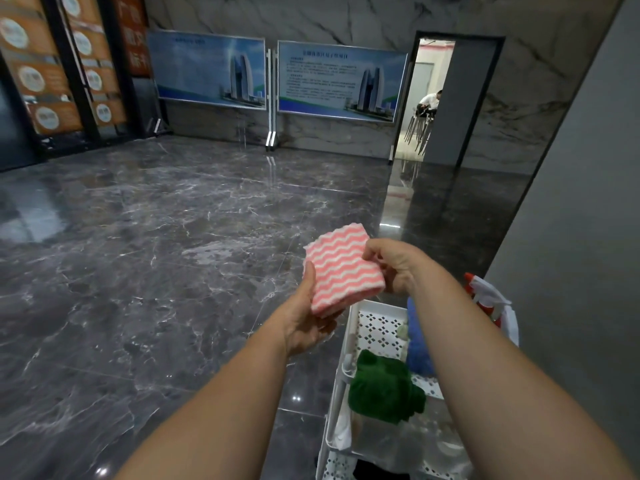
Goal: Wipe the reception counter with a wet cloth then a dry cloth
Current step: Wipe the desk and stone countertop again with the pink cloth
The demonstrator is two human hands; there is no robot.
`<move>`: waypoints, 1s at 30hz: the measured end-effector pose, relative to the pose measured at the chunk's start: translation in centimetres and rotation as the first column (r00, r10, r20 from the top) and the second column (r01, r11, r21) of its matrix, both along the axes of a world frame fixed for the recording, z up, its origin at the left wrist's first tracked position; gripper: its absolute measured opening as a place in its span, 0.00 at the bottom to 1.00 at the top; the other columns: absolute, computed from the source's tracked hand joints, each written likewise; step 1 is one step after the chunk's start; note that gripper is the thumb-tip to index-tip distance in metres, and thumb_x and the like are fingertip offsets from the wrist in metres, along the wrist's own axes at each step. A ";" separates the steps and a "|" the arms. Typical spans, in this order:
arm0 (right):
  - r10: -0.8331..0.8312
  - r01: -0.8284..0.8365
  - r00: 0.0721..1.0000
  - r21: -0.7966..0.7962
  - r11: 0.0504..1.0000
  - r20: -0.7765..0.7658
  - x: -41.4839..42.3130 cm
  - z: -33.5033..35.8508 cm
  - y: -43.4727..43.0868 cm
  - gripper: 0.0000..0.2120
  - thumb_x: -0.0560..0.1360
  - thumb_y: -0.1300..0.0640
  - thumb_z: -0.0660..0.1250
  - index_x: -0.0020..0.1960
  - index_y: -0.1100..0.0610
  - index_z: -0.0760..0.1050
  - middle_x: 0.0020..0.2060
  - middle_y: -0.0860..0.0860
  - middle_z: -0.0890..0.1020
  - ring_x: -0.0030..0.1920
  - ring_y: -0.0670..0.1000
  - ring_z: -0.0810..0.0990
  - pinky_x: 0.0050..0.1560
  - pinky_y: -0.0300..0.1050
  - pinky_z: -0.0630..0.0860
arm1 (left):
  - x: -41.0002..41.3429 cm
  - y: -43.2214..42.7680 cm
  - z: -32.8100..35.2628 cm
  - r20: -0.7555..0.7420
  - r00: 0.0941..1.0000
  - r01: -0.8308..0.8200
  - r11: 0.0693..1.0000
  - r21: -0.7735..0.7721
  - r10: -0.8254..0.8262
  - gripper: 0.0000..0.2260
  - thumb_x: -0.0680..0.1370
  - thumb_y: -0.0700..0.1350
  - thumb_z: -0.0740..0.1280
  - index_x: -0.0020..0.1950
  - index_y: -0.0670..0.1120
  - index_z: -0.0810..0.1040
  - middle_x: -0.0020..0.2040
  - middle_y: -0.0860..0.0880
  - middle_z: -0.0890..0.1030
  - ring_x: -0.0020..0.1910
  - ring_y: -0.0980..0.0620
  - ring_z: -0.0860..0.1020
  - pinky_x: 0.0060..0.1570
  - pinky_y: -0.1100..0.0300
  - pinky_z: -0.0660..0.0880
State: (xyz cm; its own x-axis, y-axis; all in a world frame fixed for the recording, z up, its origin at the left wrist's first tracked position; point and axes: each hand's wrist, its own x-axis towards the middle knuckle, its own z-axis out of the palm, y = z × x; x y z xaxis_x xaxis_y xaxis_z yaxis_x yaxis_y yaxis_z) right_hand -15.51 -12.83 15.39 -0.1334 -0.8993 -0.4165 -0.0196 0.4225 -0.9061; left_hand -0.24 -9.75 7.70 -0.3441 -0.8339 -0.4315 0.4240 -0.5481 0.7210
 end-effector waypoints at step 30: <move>0.622 -0.725 0.683 -0.249 0.643 -0.382 29.9 1.1 13.8 0.15 0.74 0.75 0.60 0.55 0.68 0.81 0.43 0.58 0.83 0.35 0.48 0.77 0.28 0.29 0.74 | 28.2 22.7 5.4 0.642 0.406 -0.333 0.759 -0.559 0.650 0.16 0.77 0.29 0.58 0.62 0.38 0.76 0.50 0.44 0.79 0.25 0.65 0.73 0.25 0.75 0.66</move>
